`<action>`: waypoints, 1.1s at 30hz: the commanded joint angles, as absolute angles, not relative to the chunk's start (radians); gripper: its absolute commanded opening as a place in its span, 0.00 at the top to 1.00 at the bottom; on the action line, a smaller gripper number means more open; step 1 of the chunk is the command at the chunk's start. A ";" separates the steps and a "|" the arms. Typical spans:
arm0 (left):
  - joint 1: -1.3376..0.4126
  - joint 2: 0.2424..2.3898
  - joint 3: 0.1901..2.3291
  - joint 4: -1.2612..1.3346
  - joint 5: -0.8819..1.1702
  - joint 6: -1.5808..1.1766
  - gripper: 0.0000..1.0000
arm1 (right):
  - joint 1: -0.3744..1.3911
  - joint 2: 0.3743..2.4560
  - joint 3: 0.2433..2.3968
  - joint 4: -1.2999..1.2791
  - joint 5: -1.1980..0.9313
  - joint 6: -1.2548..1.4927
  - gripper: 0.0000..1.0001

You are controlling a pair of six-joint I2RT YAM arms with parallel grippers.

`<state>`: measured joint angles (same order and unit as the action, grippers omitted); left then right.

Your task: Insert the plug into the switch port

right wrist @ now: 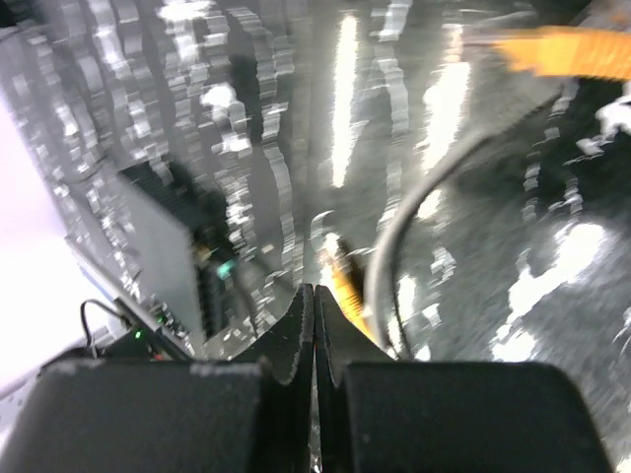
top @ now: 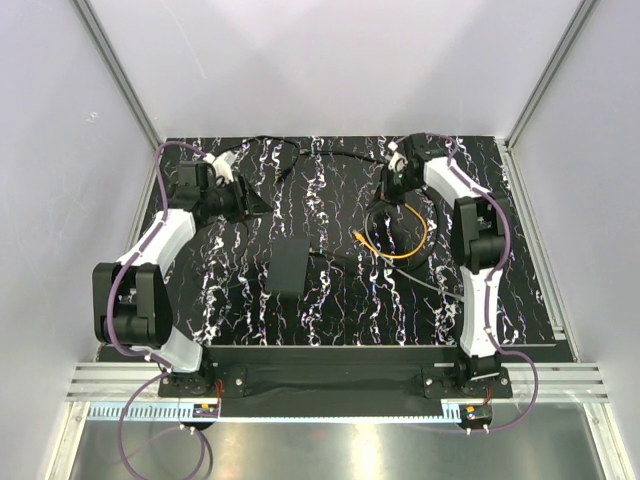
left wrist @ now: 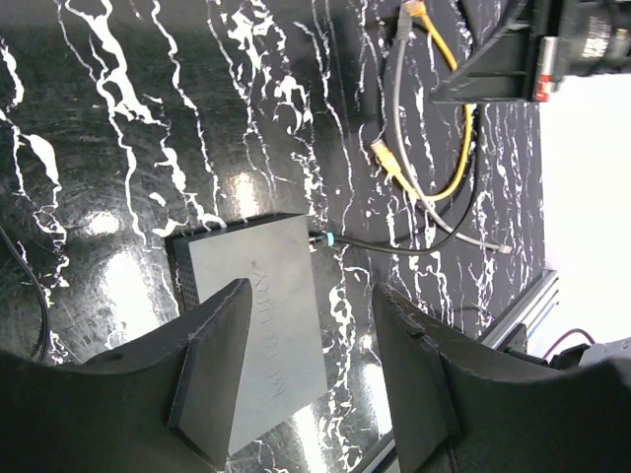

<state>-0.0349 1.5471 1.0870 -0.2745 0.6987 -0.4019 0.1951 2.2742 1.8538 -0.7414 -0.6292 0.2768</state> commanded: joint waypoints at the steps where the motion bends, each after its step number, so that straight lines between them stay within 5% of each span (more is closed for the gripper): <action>1: -0.031 1.494 1.095 -0.230 0.732 -0.422 0.43 | 0.195 2.145 1.835 -0.698 -0.702 0.232 1.00; 5: -0.031 1.485 1.098 -0.236 0.727 -0.423 0.43 | 0.195 2.141 1.850 -0.724 -0.657 0.219 1.00; 6: -0.031 1.485 1.098 -0.238 0.724 -0.422 0.43 | 0.195 2.151 1.864 -0.744 -0.603 0.225 0.96; 7: -0.031 1.483 1.097 -0.238 0.719 -0.422 0.43 | 0.193 2.163 1.899 -0.762 -0.524 0.235 0.79; 10: -0.032 1.480 1.094 -0.230 0.716 -0.423 0.43 | 0.199 2.180 1.893 -0.770 -0.425 0.268 0.61; 16: -0.031 1.479 1.083 -0.218 0.709 -0.430 0.42 | 0.238 2.252 1.937 -0.745 -0.305 0.301 0.55; 26: -0.031 1.471 1.054 -0.207 0.701 -0.420 0.42 | 0.282 2.396 2.032 -0.730 -0.267 0.311 0.55; 30: -0.031 1.465 1.055 -0.224 0.692 -0.408 0.42 | 0.304 2.436 2.062 -0.739 -0.293 0.296 0.68; 33: -0.025 1.459 1.063 -0.238 0.689 -0.397 0.42 | 0.307 2.450 2.072 -0.759 -0.346 0.287 0.93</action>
